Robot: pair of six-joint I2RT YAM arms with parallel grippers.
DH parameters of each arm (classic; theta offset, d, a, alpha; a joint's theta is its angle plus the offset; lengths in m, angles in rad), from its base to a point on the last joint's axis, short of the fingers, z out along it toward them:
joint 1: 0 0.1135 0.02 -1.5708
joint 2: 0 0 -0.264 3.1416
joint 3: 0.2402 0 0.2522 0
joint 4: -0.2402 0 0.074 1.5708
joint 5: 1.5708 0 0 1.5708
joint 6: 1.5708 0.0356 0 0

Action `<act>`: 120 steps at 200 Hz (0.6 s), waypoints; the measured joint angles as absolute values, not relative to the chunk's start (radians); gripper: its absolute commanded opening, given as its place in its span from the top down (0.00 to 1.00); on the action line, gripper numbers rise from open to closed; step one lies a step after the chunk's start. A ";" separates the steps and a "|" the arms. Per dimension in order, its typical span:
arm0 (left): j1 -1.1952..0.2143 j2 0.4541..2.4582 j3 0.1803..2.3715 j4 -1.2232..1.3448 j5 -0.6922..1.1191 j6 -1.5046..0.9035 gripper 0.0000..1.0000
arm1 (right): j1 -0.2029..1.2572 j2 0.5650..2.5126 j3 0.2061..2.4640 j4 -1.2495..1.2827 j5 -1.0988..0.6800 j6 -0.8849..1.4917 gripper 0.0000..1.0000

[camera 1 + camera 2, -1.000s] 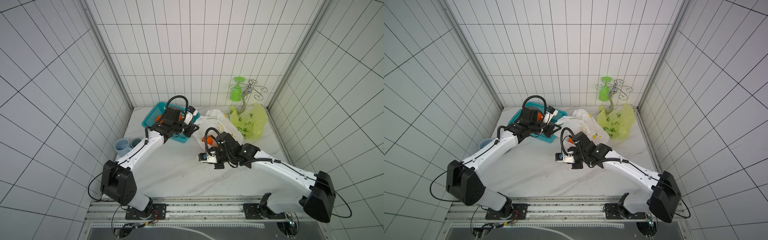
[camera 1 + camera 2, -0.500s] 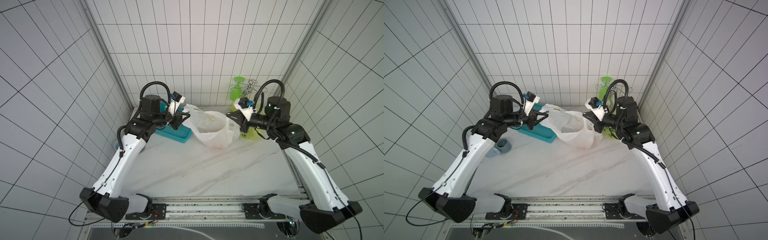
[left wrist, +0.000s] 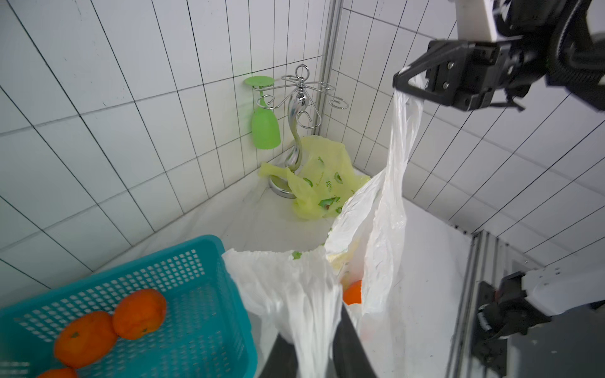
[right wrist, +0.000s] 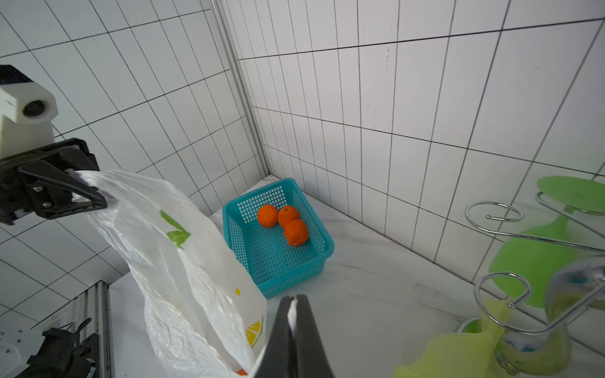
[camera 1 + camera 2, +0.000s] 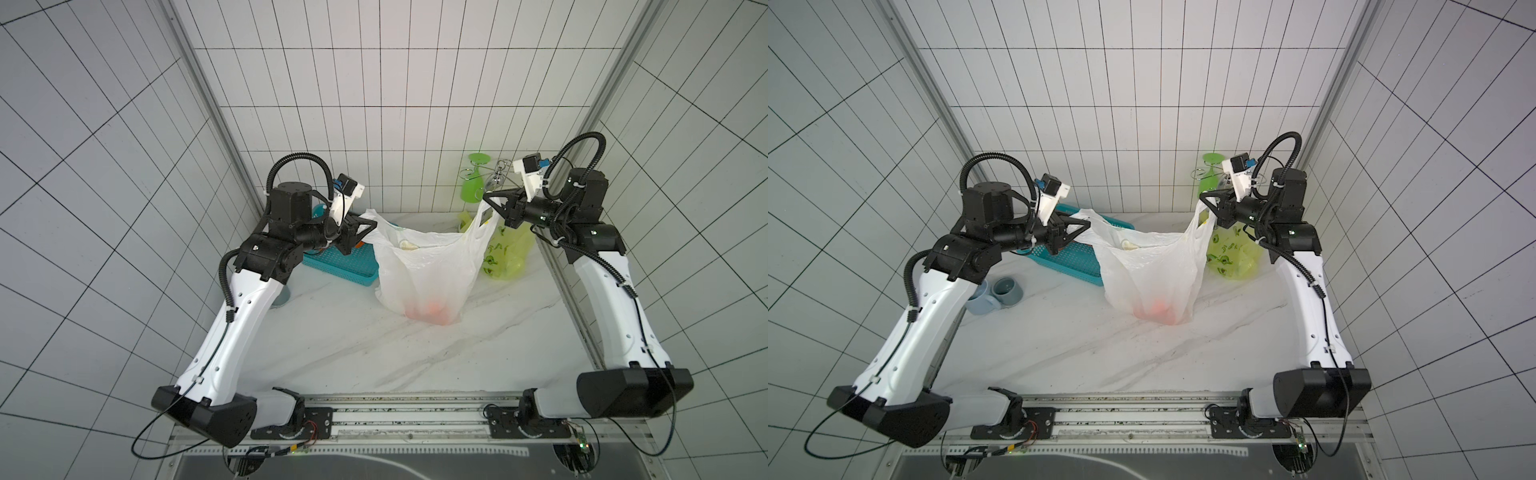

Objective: Place the oranges into plastic bags & tie knots
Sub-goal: Adjust the plastic bag at the center of the board.

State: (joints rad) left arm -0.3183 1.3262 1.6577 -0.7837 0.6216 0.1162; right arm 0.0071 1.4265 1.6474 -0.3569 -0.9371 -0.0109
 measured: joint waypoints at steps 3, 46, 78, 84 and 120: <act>-0.318 1.326 1.655 -0.785 0.619 0.120 0.53 | 0.007 1.430 1.647 -0.352 -0.946 -0.010 1.00; -0.317 1.311 1.628 -0.788 0.616 0.247 0.11 | 0.052 1.518 1.687 -0.410 -1.027 -0.142 1.00; -0.317 1.243 1.586 -0.767 0.610 0.425 0.03 | 0.110 1.570 1.714 -0.506 -1.020 -0.257 1.00; -0.317 1.237 1.582 -0.762 0.609 0.455 0.03 | 0.118 1.572 1.714 -0.519 -1.019 -0.270 1.00; -0.334 1.300 1.589 -0.693 0.599 0.559 0.02 | 0.133 1.573 1.714 -0.550 -1.011 -0.315 1.00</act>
State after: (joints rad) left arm -0.3340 1.3003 1.5887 -0.6933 0.5987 0.5591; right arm 0.1326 1.5726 1.7142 -0.5499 -1.0107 -0.3149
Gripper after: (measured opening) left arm 0.976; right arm 0.049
